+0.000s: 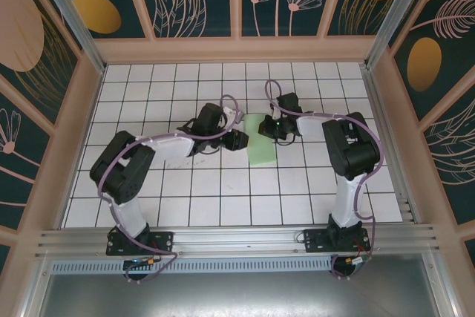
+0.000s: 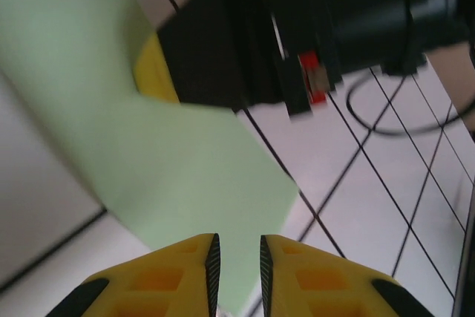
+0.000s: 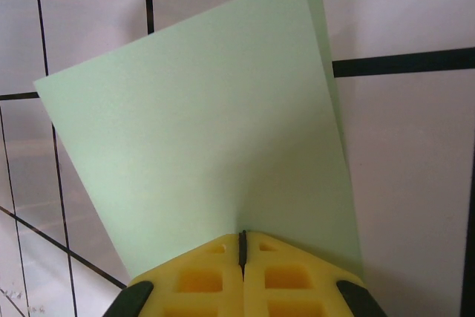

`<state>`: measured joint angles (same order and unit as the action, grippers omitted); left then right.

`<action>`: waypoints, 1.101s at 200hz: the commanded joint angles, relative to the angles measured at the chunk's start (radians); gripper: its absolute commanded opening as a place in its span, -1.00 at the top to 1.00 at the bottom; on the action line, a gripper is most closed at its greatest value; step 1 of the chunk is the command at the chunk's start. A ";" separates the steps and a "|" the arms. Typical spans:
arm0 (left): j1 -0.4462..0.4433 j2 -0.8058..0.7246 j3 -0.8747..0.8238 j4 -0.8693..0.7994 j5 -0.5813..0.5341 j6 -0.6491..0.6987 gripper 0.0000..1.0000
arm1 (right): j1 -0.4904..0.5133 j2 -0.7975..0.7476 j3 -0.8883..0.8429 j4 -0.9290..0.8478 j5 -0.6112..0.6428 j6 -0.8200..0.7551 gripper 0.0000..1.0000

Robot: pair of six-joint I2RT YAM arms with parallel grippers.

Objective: Fold a paper plane with a square sheet of paper (fold left side to right side)
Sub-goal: First fold the square sheet of paper in half at the center of the table, then hold the square sheet of paper at the center of the table.

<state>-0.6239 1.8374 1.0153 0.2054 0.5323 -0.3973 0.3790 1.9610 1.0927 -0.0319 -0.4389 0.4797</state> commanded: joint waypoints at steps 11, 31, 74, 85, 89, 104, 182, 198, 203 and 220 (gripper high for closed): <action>-0.008 0.118 0.104 -0.017 -0.004 -0.020 0.50 | 0.003 0.027 -0.019 -0.103 0.068 -0.004 1.00; -0.007 0.166 0.146 -0.032 -0.005 -0.021 0.49 | 0.005 0.024 -0.020 -0.102 0.067 -0.006 1.00; -0.007 0.216 0.174 -0.050 0.012 -0.036 0.44 | 0.006 0.024 -0.017 -0.097 0.059 -0.005 1.00; -0.007 0.225 0.177 -0.059 0.014 -0.041 0.44 | 0.007 0.021 -0.017 -0.093 0.057 -0.007 1.00; -0.008 0.227 0.177 -0.063 0.014 -0.043 0.44 | 0.007 0.019 -0.016 -0.090 0.054 -0.007 1.00; -0.008 0.235 0.170 -0.063 0.018 -0.049 0.42 | 0.008 0.011 -0.015 -0.084 0.052 -0.006 1.00; -0.007 0.275 0.166 -0.100 -0.046 -0.063 0.45 | 0.008 -0.135 -0.011 -0.036 0.060 -0.025 0.95; -0.008 0.273 0.163 -0.112 -0.062 -0.060 0.46 | 0.008 -0.212 -0.031 -0.036 0.091 -0.032 0.75; -0.009 0.272 0.163 -0.116 -0.068 -0.059 0.46 | 0.008 -0.236 -0.039 -0.039 0.101 -0.034 0.67; -0.008 0.276 0.163 -0.126 -0.076 -0.058 0.46 | 0.008 -0.314 -0.082 -0.061 0.120 -0.038 0.56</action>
<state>-0.6304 2.0731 1.1728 0.1440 0.5140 -0.4541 0.3817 1.7805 1.0573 -0.0719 -0.3653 0.4652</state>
